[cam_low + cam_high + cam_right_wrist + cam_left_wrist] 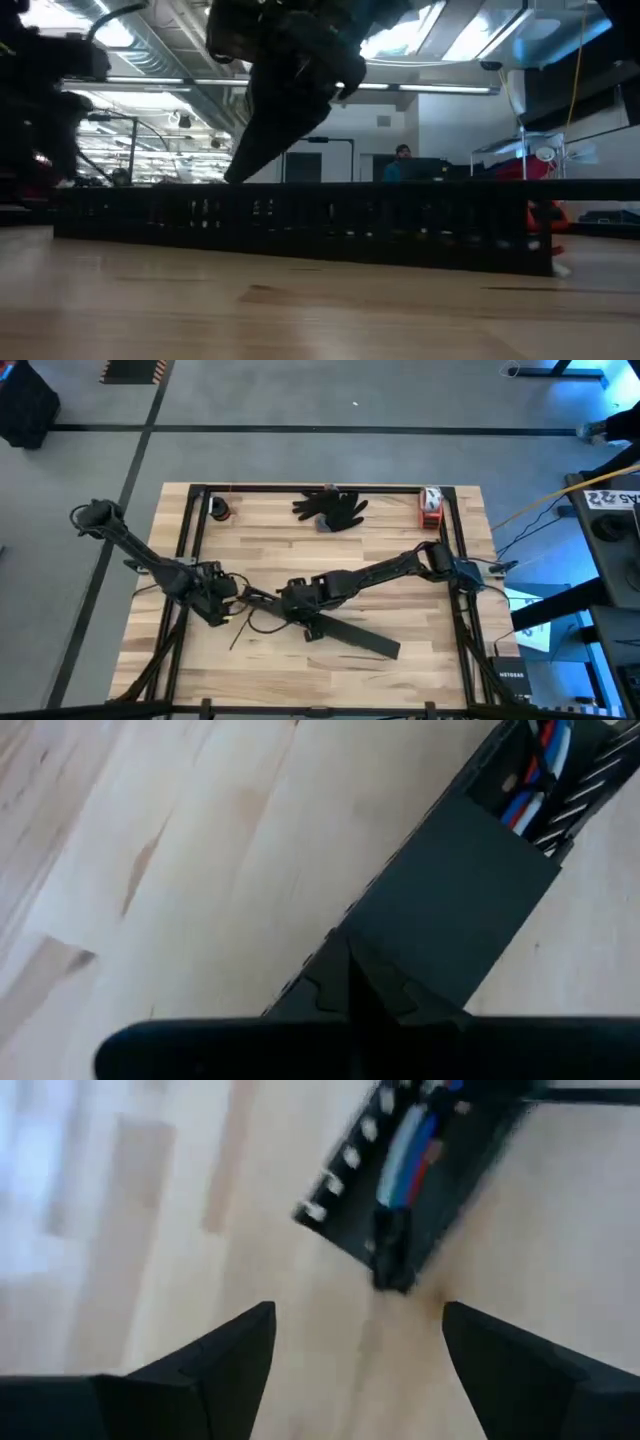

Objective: Ziptie cables
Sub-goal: Close the cable duct

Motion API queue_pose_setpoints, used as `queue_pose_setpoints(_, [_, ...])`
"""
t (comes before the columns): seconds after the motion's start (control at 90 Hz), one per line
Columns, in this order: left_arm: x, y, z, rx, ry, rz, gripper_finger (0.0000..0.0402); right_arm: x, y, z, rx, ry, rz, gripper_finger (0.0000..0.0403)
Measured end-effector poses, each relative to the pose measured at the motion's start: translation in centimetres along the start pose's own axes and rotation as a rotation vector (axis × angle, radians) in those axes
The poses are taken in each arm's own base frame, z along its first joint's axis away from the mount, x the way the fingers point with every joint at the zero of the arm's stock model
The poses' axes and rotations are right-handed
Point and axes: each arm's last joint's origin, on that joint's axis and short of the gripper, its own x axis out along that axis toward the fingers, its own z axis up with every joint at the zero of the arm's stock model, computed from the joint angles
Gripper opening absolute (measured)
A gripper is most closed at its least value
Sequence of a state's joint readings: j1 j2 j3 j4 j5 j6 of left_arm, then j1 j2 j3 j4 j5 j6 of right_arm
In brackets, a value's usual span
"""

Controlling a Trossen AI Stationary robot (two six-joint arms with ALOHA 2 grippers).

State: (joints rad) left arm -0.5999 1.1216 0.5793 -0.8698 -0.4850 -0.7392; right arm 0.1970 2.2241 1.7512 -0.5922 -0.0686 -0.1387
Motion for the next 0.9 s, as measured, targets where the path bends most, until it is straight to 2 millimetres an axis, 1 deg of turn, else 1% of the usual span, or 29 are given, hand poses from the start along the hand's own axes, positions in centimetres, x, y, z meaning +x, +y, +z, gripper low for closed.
queue_pose_setpoints(0.144, [1.8, -0.8, 0.1, 0.058, 0.069, 0.065, 0.0280, -1.0, 0.0, -0.2, 0.048, 0.034, -0.039, 0.0000])
queue_pose_setpoints(0.222, [2.7, -1.4, 0.2, 0.080, 0.085, 0.080, 0.0280, -1.2, 0.1, -0.4, 0.080, 0.063, -0.047, 0.0000])
queue_pose_setpoints(0.322, [3.5, -2.5, 0.9, 0.097, 0.023, 0.043, 0.0280, -1.3, 0.6, -0.5, 0.105, 0.083, -0.051, 0.0000])
queue_pose_setpoints(0.433, [4.1, -3.4, 1.5, 0.100, -0.026, 0.005, 0.0280, -1.2, 1.5, -0.6, 0.153, 0.091, -0.117, 0.0000])
queue_pose_setpoints(0.489, [4.4, -3.7, 1.6, 0.114, -0.033, -0.011, 0.0280, -1.2, 1.7, -0.7, 0.176, 0.096, -0.144, 0.0000])
queue_pose_setpoints(0.656, [4.6, -4.2, 1.8, 0.127, -0.039, -0.053, 0.0280, -1.5, 2.2, -0.8, 0.253, 0.127, -0.151, 0.0000])
queue_pose_setpoints(0.767, [4.5, -4.4, 2.0, 0.112, -0.044, -0.091, 0.0280, -2.1, 2.1, -1.4, 0.302, 0.189, -0.193, 0.0000])
queue_pose_setpoints(0.9, [4.5, -4.9, 2.4, 0.091, -0.068, -0.162, 0.0280, -2.1, 2.1, -1.6, 0.345, 0.184, -0.218, 0.0000])
